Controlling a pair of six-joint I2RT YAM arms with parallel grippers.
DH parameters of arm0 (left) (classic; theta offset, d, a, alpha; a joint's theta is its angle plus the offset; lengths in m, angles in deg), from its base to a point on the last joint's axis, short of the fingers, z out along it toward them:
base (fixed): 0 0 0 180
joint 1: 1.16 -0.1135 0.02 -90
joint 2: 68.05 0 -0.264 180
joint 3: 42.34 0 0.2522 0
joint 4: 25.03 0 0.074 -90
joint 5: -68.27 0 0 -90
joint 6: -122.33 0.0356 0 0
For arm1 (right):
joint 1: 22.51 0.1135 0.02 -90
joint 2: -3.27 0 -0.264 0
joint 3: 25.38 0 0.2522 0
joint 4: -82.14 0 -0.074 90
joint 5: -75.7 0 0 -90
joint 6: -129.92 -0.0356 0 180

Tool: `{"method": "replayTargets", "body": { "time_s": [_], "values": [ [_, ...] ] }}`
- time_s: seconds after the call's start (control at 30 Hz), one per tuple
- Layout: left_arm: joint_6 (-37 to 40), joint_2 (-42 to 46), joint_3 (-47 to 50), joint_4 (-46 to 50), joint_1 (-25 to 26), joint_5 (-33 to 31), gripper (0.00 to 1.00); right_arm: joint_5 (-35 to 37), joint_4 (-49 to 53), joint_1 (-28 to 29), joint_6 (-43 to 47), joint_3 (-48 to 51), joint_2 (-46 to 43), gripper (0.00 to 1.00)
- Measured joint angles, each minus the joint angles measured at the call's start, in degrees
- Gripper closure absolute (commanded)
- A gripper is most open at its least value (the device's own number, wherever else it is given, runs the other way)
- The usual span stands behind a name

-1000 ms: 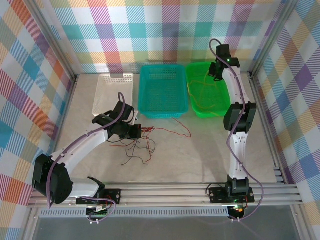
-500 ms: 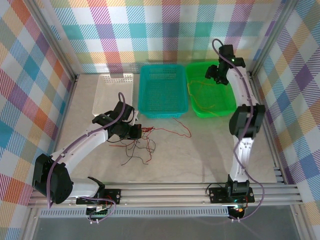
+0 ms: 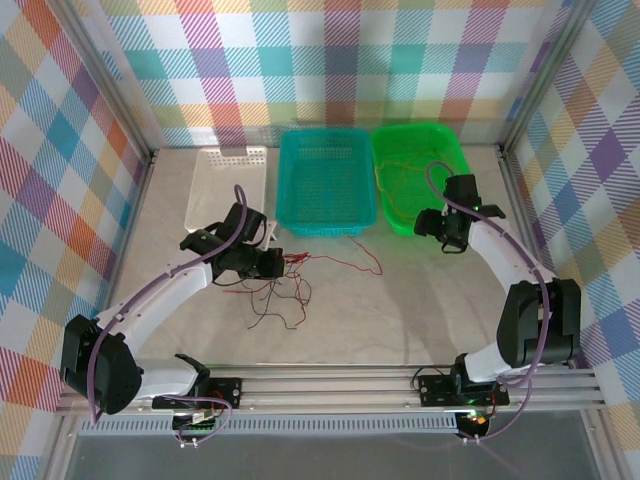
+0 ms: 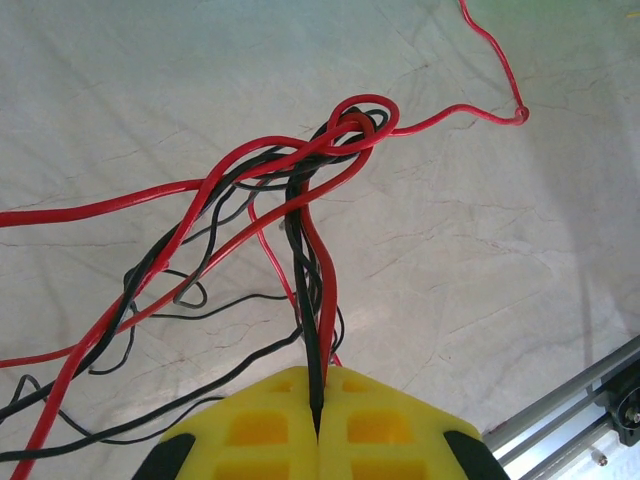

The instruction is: Untangle the cables

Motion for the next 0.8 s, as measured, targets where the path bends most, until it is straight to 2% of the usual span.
{"method": "replayTargets", "body": {
  "time_s": [0.27,0.67,0.8],
  "values": [
    [0.0,0.4,0.0,0.0,0.1,0.2,1.00,2.4,-7.4,1.4,0.7,8.8,-3.1,0.24],
    [0.0,0.4,0.0,0.0,0.1,0.2,1.00,10.4,-14.8,3.3,4.2,9.7,1.4,0.29],
    [0.0,0.4,0.0,0.0,0.1,0.2,1.00,11.5,-16.1,4.0,5.6,9.5,2.8,0.39]
  ]
}}
